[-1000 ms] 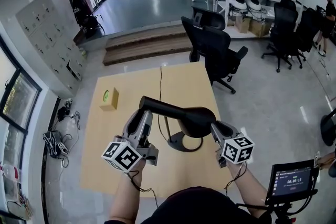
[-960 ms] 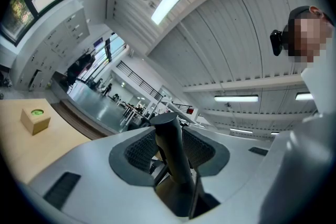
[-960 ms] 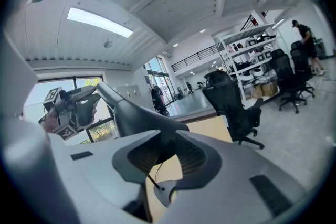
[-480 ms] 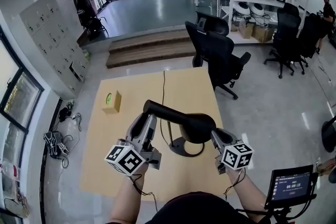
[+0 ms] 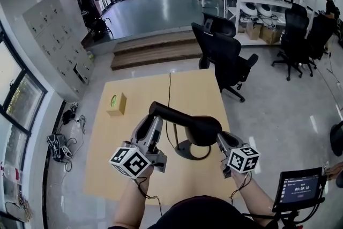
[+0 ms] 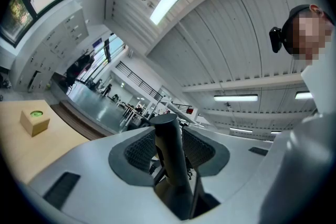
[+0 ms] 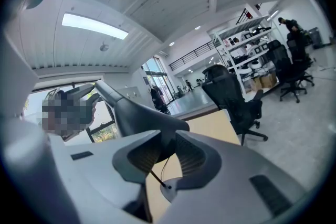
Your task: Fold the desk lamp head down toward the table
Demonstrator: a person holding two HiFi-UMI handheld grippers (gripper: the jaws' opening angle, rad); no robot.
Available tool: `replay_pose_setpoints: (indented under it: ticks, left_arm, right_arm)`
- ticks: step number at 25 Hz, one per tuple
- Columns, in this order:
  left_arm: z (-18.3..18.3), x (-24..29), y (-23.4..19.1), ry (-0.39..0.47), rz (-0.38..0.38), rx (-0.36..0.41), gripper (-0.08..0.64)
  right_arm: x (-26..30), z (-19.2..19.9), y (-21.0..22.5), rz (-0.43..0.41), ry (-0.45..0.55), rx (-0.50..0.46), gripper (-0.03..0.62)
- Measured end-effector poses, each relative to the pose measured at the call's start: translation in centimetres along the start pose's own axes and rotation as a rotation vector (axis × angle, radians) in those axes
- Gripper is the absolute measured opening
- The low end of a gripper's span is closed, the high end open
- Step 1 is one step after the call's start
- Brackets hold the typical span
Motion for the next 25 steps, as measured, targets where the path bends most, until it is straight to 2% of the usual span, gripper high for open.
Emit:
replay_pose_setpoints:
  ticks: [25]
  left_arm:
    - [-0.1, -0.2, 0.7, 0.008, 0.010, 0.013, 0.150]
  right_arm:
    - [0.8, 1.7, -0.5, -0.025, -0.021, 0.032, 0.070]
Point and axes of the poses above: the fingertips, and each gripper's own axes: x forward along the fingers, y to its right, z out of its underside, the point moved 5 cm from there along -x, backward along the fingers, and after that the axes turned 12 degrees about -z, right-handed, at the moved point
